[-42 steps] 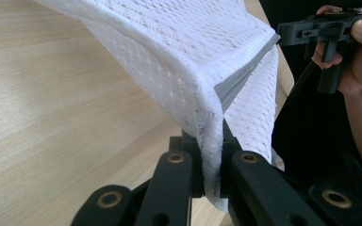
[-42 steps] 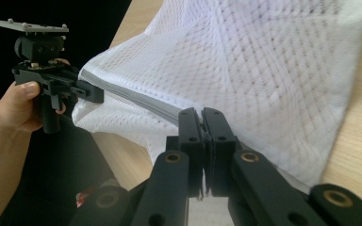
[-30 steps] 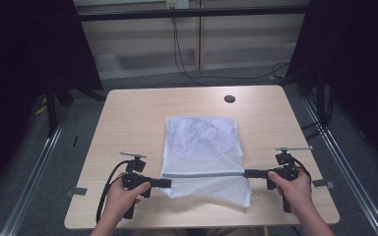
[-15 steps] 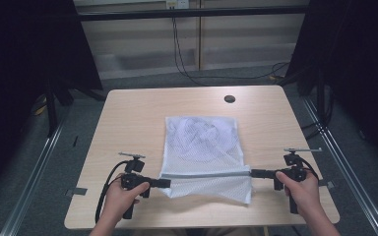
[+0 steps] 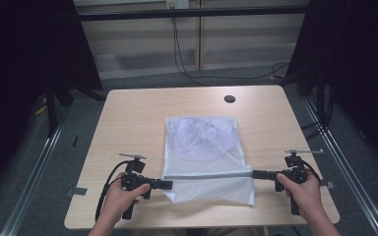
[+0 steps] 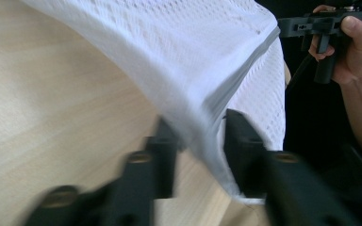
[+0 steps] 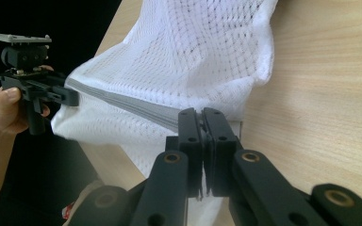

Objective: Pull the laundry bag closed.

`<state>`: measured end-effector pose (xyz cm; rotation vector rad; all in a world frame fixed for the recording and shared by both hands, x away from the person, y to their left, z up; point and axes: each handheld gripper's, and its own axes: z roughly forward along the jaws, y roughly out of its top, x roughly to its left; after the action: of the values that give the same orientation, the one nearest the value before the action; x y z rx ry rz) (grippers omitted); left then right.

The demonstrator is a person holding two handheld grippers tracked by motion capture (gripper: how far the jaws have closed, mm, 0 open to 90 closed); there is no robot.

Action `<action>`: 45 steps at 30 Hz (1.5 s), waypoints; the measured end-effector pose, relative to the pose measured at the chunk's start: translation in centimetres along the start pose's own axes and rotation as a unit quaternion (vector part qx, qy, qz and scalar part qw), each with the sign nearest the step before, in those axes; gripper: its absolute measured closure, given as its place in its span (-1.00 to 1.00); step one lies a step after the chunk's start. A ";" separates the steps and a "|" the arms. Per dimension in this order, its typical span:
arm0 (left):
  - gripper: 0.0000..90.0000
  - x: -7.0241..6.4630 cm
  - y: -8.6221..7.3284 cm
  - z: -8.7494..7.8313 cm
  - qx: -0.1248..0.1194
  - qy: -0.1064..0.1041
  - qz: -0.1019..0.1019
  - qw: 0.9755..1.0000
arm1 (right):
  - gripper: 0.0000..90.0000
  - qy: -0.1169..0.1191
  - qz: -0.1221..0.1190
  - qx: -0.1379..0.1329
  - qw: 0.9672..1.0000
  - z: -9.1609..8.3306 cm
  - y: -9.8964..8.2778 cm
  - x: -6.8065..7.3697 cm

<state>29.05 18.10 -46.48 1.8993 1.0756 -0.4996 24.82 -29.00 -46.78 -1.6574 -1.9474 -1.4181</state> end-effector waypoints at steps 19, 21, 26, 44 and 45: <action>-0.73 0.2 0.7 -1.8 -0.054 0.128 0.099 0.985 | -0.57 -0.078 -0.146 -0.077 0.983 -0.2 0.3 0.0; -0.77 0.2 0.7 -2.0 -0.058 0.146 0.109 0.982 | -0.59 -0.089 -0.156 -0.084 0.980 -0.4 0.4 -0.1; -0.82 0.4 0.8 -2.4 -0.065 0.180 0.125 0.974 | -0.62 -0.111 -0.167 -0.092 0.975 -1.0 0.4 -0.5; -0.83 1.5 0.7 -3.6 -0.085 0.225 0.131 0.962 | -0.66 -0.139 -0.181 -0.094 0.969 -1.7 0.4 -1.1; -0.83 1.6 0.7 -3.6 -0.088 0.226 0.129 0.962 | -0.66 -0.142 -0.183 -0.092 0.968 -1.7 0.4 -1.1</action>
<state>30.25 21.73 -45.23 2.0018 1.0894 0.1848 24.85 -31.03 -46.51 -1.7263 -2.4524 -1.6032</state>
